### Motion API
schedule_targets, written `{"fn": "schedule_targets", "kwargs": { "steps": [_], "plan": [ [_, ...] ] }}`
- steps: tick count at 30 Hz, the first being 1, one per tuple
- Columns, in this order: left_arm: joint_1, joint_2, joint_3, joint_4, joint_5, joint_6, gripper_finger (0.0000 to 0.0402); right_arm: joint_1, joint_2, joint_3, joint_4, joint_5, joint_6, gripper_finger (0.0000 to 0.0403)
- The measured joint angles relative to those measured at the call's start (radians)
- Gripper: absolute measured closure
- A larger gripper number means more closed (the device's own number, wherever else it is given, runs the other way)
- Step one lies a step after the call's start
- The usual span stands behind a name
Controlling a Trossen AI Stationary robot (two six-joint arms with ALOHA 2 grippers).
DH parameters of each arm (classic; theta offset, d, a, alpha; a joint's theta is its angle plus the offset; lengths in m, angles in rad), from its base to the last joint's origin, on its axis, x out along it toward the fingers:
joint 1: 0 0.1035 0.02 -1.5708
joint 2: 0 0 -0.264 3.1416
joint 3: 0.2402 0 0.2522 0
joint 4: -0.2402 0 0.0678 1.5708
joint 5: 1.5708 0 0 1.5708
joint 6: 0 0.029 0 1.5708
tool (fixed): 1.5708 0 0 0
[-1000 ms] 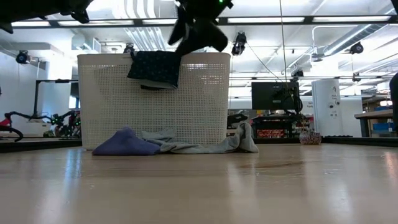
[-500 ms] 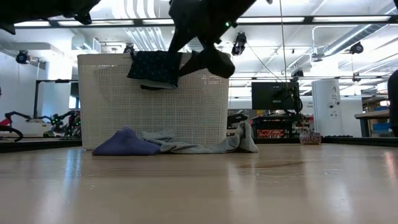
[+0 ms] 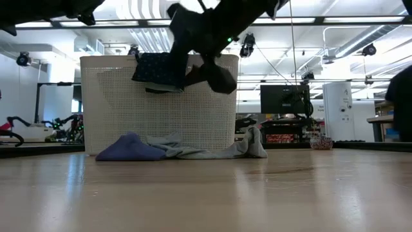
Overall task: Sort clothes
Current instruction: Put the dark blue polo shirt into the white laundry bin
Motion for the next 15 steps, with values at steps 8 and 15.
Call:
{"fn": "schedule_targets", "kwargs": {
  "steps": [8, 15],
  "plan": [
    [0.0, 0.002, -0.001, -0.001, 0.0, 0.001, 0.0402, -0.004, 0.137, 0.037, 0.187, 0.134, -0.086, 0.0186],
    [0.0, 0.002, -0.001, -0.005, 0.0, 0.0, 0.0401, 0.0, 0.127, 0.048, 0.337, 0.188, -0.172, 0.0327]
  ]
}}
